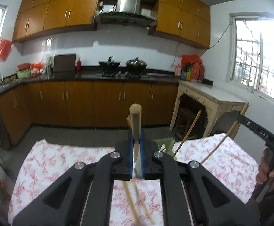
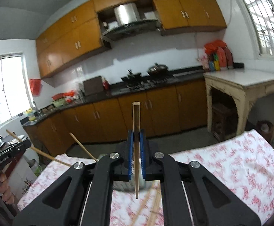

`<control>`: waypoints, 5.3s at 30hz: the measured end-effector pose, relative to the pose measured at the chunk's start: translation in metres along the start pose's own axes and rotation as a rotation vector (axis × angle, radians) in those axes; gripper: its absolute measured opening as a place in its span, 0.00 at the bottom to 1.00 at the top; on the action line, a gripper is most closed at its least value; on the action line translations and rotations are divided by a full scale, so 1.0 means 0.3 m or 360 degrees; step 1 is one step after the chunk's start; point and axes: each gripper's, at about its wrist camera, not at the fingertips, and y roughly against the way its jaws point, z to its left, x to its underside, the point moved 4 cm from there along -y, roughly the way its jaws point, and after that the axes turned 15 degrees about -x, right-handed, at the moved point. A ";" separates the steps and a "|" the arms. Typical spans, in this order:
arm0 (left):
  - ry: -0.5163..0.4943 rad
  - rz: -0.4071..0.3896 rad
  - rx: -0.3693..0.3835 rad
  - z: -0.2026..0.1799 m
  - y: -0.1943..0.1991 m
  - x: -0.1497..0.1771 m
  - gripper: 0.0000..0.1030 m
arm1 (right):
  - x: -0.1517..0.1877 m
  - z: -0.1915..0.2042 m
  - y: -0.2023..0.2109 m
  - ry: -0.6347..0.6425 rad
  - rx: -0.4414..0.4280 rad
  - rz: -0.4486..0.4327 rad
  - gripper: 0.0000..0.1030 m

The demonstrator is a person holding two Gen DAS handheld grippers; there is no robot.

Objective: Organize utensils
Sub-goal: 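Lower the left tool's chopstick into the holder and open while the right tool does the same, then move both open tools back down to the loose chopsticks on the cloth, then close the left tool on a chopstick while the right tool grasps another chopstick, then hold the left tool's chopstick against the cloth while the right tool holds its chopstick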

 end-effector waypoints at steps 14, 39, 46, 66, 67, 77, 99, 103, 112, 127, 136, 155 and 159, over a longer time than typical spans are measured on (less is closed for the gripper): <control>-0.0064 -0.0013 0.0028 -0.190 -0.154 -0.138 0.07 | -0.088 0.081 -0.235 0.0206 0.0073 -0.0097 0.07; -0.0065 0.0292 -0.0018 -0.140 -0.396 0.061 0.14 | 0.080 0.009 -0.390 0.0051 0.0101 0.0200 0.14; -0.0027 0.0254 -0.0042 -0.106 -0.331 0.046 0.18 | 0.038 0.033 -0.321 0.0071 0.0099 0.0137 0.14; -0.0069 0.0161 -0.0332 0.056 -0.100 0.210 0.25 | 0.170 -0.178 0.039 -0.0072 0.0365 0.0106 0.26; -0.0074 0.0168 -0.0349 0.064 -0.100 0.231 0.26 | 0.196 -0.209 0.047 -0.0097 0.0398 0.0128 0.26; -0.0080 0.0369 -0.0459 0.107 -0.216 0.468 0.34 | 0.492 -0.345 -0.031 -0.0313 0.0457 0.0432 0.26; -0.0104 0.0658 -0.0459 0.097 -0.365 0.772 0.40 | 0.813 -0.225 -0.266 -0.0301 0.0280 0.0883 0.25; -0.0101 0.0672 -0.0435 0.080 -0.368 0.786 0.40 | 0.837 -0.225 -0.286 -0.0261 0.0301 0.0925 0.21; -0.0097 0.0684 -0.0334 0.025 -0.375 0.801 0.40 | 0.831 -0.254 -0.280 -0.0121 0.0446 0.0928 0.07; -0.0137 0.0798 -0.0185 -0.070 -0.433 0.870 0.20 | 0.795 -0.403 -0.219 -0.0261 0.0587 0.0864 0.07; -0.0126 0.0810 -0.0265 -0.029 -0.463 0.865 0.08 | 0.793 -0.402 -0.217 -0.0253 0.0599 0.0857 0.07; -0.0127 0.0812 -0.0351 0.034 -0.495 0.852 0.10 | 0.790 -0.422 -0.219 -0.0264 0.0573 0.0838 0.08; -0.0124 0.0812 -0.0348 0.035 -0.495 0.852 0.10 | 0.792 -0.419 -0.218 -0.0250 0.0579 0.0845 0.08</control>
